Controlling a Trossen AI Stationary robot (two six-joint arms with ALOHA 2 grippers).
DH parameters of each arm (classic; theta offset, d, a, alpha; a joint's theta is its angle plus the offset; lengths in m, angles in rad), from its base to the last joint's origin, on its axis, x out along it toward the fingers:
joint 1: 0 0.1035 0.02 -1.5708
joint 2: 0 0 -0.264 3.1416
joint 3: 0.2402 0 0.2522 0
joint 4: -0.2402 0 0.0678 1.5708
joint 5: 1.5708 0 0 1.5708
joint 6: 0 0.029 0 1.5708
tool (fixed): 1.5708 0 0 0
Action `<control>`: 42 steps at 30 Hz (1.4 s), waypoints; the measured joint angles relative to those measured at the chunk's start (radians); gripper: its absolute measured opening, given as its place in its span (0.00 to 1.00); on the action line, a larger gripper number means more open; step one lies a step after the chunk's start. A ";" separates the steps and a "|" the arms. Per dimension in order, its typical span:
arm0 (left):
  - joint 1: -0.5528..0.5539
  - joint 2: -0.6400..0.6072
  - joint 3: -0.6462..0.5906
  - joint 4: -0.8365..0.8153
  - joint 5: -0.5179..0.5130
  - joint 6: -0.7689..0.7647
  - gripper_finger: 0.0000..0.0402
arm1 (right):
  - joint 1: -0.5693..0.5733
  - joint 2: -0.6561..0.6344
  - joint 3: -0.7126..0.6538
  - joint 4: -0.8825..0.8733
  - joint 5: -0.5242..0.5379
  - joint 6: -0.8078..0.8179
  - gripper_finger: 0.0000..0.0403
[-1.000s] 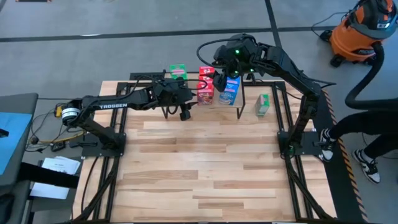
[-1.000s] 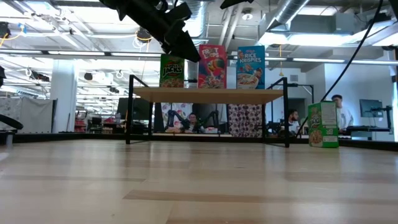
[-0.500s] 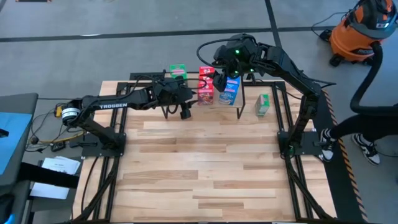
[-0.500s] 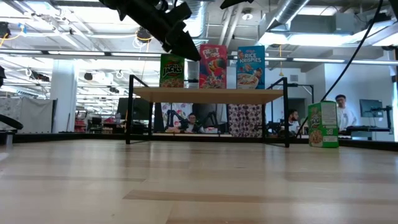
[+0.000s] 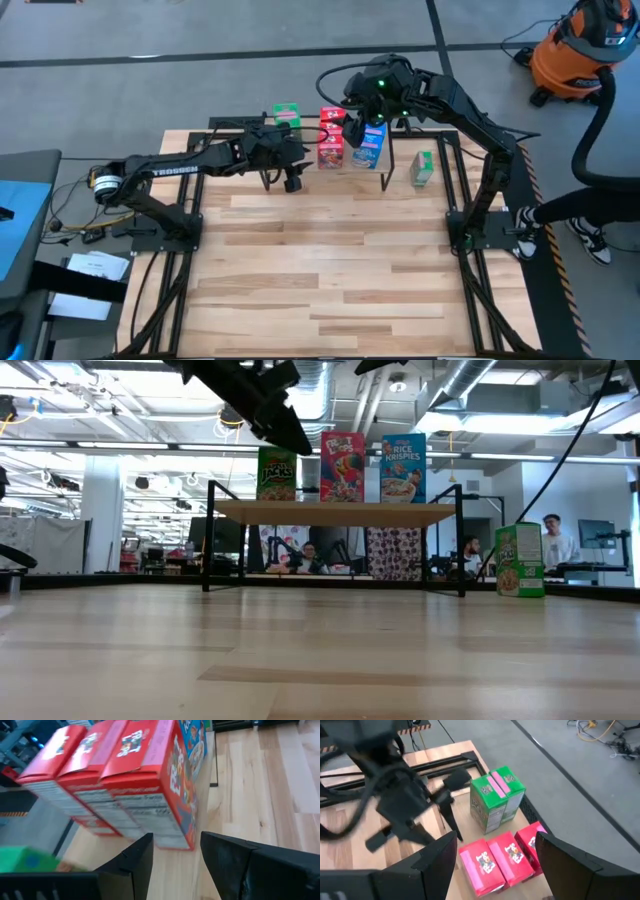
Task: Stack cereal on shelf
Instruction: Put the red cereal box on the shelf aligned with the other red cereal box, then adjust the blue cereal box on the shelf
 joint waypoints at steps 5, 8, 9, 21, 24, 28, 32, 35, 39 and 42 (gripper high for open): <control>0.000 -0.084 0.000 -0.094 -0.046 -0.003 0.39 | -0.001 -0.003 0.000 -0.076 0.000 0.030 0.72; 0.000 -0.134 0.000 -0.149 -0.069 -0.003 0.39 | -0.007 -0.006 0.000 -0.137 0.000 0.032 0.72; 0.000 -0.149 0.000 -0.171 -0.075 -0.003 0.39 | -0.008 -0.006 0.000 -0.160 0.000 0.033 0.72; 0.000 -0.243 0.000 -0.305 -0.131 -0.050 0.39 | -0.013 -0.011 0.000 -0.430 0.063 0.125 0.72; 0.000 -0.243 0.000 -0.322 -0.131 -0.055 0.39 | -0.009 -0.023 -0.020 -0.429 0.079 0.185 0.72; 0.000 -0.243 0.000 -0.354 -0.130 -0.056 0.39 | 0.014 -0.078 -0.089 -0.433 0.077 0.269 0.72; 0.000 -0.243 0.000 -0.375 -0.123 -0.056 0.39 | 0.045 -0.132 -0.211 -0.435 0.076 0.371 0.72; 0.000 -0.243 0.000 -0.379 -0.123 -0.056 0.39 | 0.066 -0.187 -0.323 -0.435 0.076 0.449 0.72; 0.000 -0.243 0.000 -0.383 -0.123 -0.048 0.39 | 0.102 -0.263 -0.500 -0.370 0.076 0.543 0.72; 0.000 -0.243 0.000 -0.383 -0.123 -0.048 0.39 | 0.114 -0.334 -0.643 -0.264 0.076 0.597 0.72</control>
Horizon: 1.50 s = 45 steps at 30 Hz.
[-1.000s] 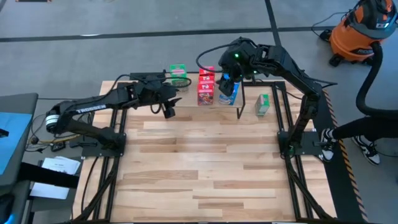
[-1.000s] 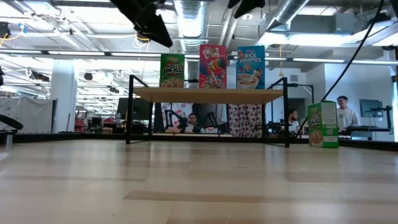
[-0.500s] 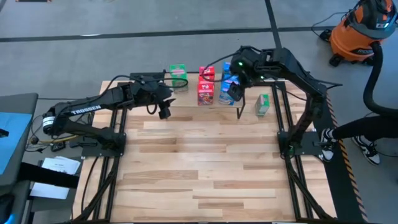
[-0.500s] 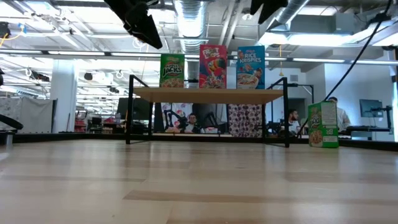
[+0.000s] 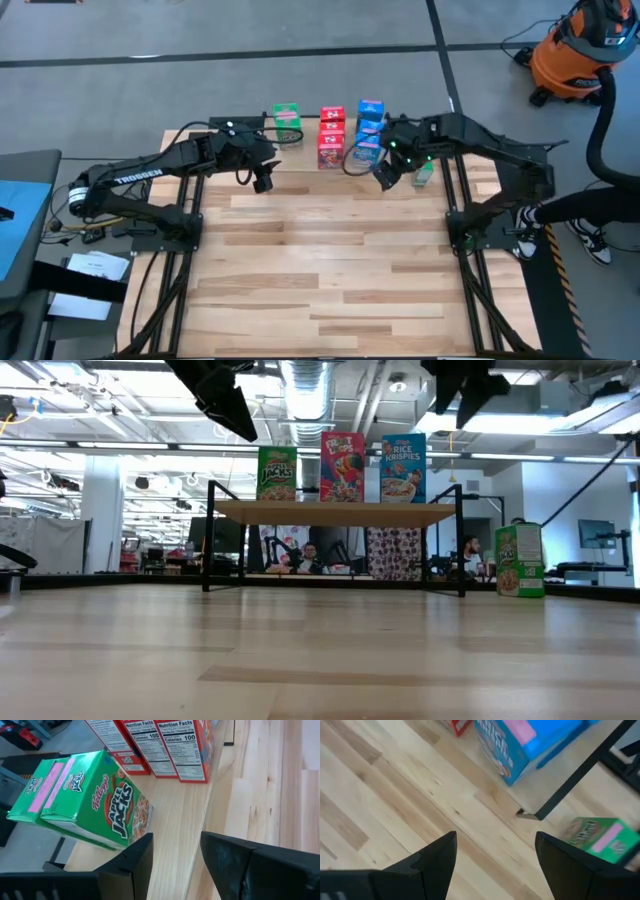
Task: Stack cereal on shelf
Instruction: Adjust the blue cereal box on the shelf
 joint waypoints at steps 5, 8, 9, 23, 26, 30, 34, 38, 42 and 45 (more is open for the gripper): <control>0.000 0.000 0.000 -0.006 0.000 0.003 0.39 | 0.013 -0.109 -0.235 0.223 -0.003 0.070 0.72; 0.000 0.000 0.000 -0.008 0.000 0.004 0.39 | 0.009 -0.153 -0.342 0.376 -0.033 0.102 0.72; 0.000 0.000 0.000 -0.008 0.000 0.004 0.39 | 0.005 -0.162 -0.370 0.422 -0.048 0.107 0.72; 0.000 0.000 0.000 -0.008 0.001 0.003 0.39 | -0.048 -0.159 -0.446 0.634 -0.020 0.056 0.72; 0.000 0.000 0.000 -0.008 0.001 0.003 0.39 | -0.071 -0.159 -0.446 0.630 -0.020 0.053 0.72; 0.000 0.000 0.000 -0.008 0.001 0.003 0.39 | -0.091 -0.159 -0.446 0.629 -0.011 0.053 0.72; 0.000 0.000 0.000 -0.008 0.000 0.003 0.39 | -0.108 -0.159 -0.446 0.629 0.004 0.052 0.72; 0.000 0.000 0.000 -0.008 -0.001 0.003 0.39 | -0.116 -0.159 -0.446 0.628 0.004 0.051 0.72; 0.000 0.000 0.000 -0.008 -0.001 0.003 0.39 | -0.091 -0.159 -0.446 0.628 -0.004 0.075 0.72; 0.000 0.000 0.000 -0.008 -0.001 0.003 0.39 | -0.060 -0.159 -0.446 0.628 -0.006 0.101 0.72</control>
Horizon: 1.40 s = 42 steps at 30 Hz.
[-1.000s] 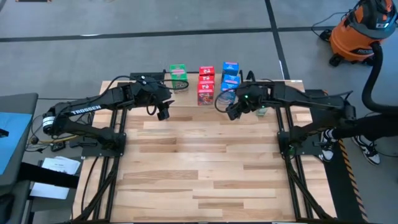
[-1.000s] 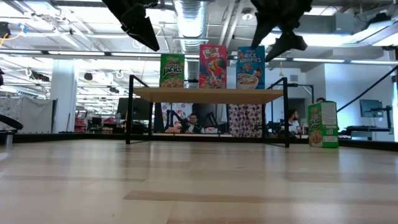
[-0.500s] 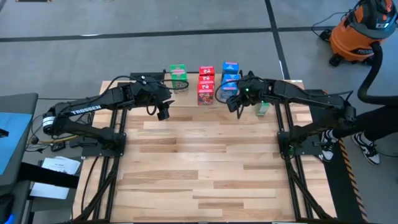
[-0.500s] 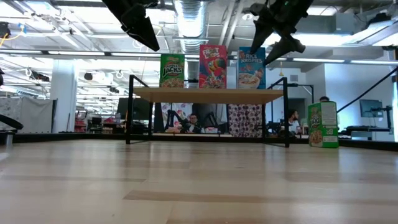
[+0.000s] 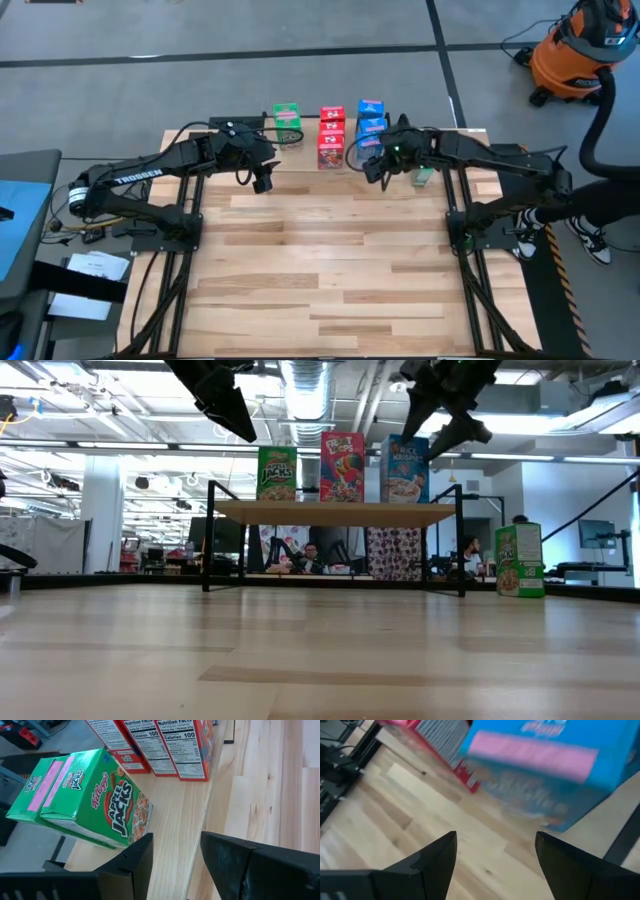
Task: Stack cereal on shelf
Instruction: Adjust the blue cereal box on the shelf
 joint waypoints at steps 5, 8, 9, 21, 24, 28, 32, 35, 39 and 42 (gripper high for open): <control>0.000 0.000 0.000 0.000 0.007 0.000 0.39 | 0.052 0.000 0.000 0.002 0.003 0.054 0.72; 0.000 0.000 0.000 0.002 0.055 -0.003 0.39 | 0.076 0.000 0.000 0.040 0.003 0.065 0.72; 0.000 0.000 0.000 0.003 0.072 -0.003 0.39 | 0.082 0.000 0.000 0.066 0.003 0.065 0.72; 0.000 0.000 0.000 0.021 0.103 -0.045 0.39 | 0.098 0.001 0.070 0.281 0.004 -0.036 0.72; 0.000 0.000 0.000 0.022 0.142 -0.047 0.39 | 0.098 0.001 0.118 0.305 0.005 -0.116 0.72; 0.000 0.000 0.000 0.027 0.166 -0.048 0.39 | 0.096 0.000 0.174 0.319 0.019 -0.219 0.72; 0.000 0.000 0.000 0.027 0.164 -0.048 0.39 | 0.096 0.000 0.199 0.314 0.076 -0.271 0.72; 0.000 0.000 0.000 0.026 0.164 -0.052 0.39 | 0.088 0.001 0.212 0.311 0.082 -0.301 0.72; 0.000 0.010 0.001 0.026 0.164 -0.054 0.39 | 0.084 0.021 0.238 0.308 0.081 -0.312 0.72; 0.000 0.015 0.002 0.032 0.164 -0.063 0.39 | 0.076 0.063 0.292 0.256 0.080 -0.331 0.72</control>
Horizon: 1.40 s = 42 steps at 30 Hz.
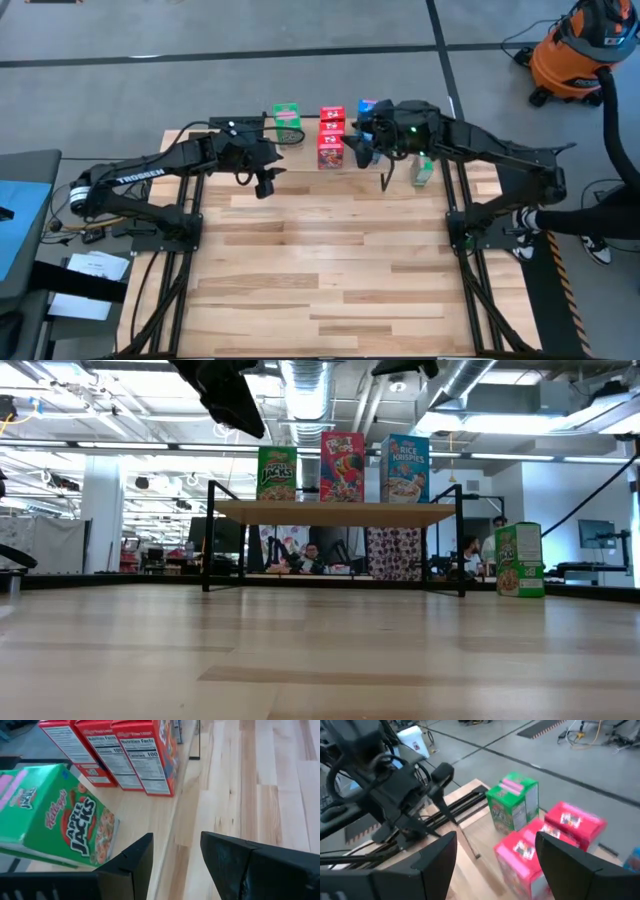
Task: Stack cereal on shelf
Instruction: Adjust the blue cereal box on the shelf
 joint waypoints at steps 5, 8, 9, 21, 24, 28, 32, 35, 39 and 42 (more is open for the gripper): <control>0.000 0.003 0.000 -0.003 -0.003 0.000 0.39 | 0.004 0.110 0.155 -0.164 0.001 -0.003 0.72; 0.000 0.003 0.000 -0.006 -0.005 0.000 0.39 | 0.004 0.173 0.258 -0.298 0.001 0.089 0.72; 0.000 0.003 0.000 -0.006 -0.005 0.000 0.39 | 0.002 0.191 0.283 -0.352 0.001 0.115 0.72; 0.000 0.003 0.000 -0.012 -0.005 0.019 0.39 | -0.003 0.351 0.487 -0.667 -0.023 0.245 0.72; 0.000 0.003 -0.001 -0.015 -0.005 0.019 0.39 | 0.000 0.359 0.488 -0.675 -0.021 0.288 0.72; 0.000 0.003 -0.001 -0.015 -0.005 0.019 0.39 | 0.002 0.374 0.489 -0.705 -0.025 0.294 0.72; 0.000 0.003 -0.001 -0.015 -0.005 0.019 0.39 | 0.000 0.401 0.488 -0.723 -0.025 0.293 0.72; 0.000 0.003 -0.001 -0.015 -0.005 0.018 0.39 | -0.007 0.403 0.489 -0.725 -0.024 0.293 0.72; 0.000 0.003 -0.001 -0.015 -0.005 0.018 0.39 | -0.015 0.419 0.487 -0.747 -0.023 0.290 0.72; 0.000 0.003 -0.001 -0.014 -0.005 0.018 0.39 | -0.020 0.433 0.488 -0.740 -0.022 0.291 0.72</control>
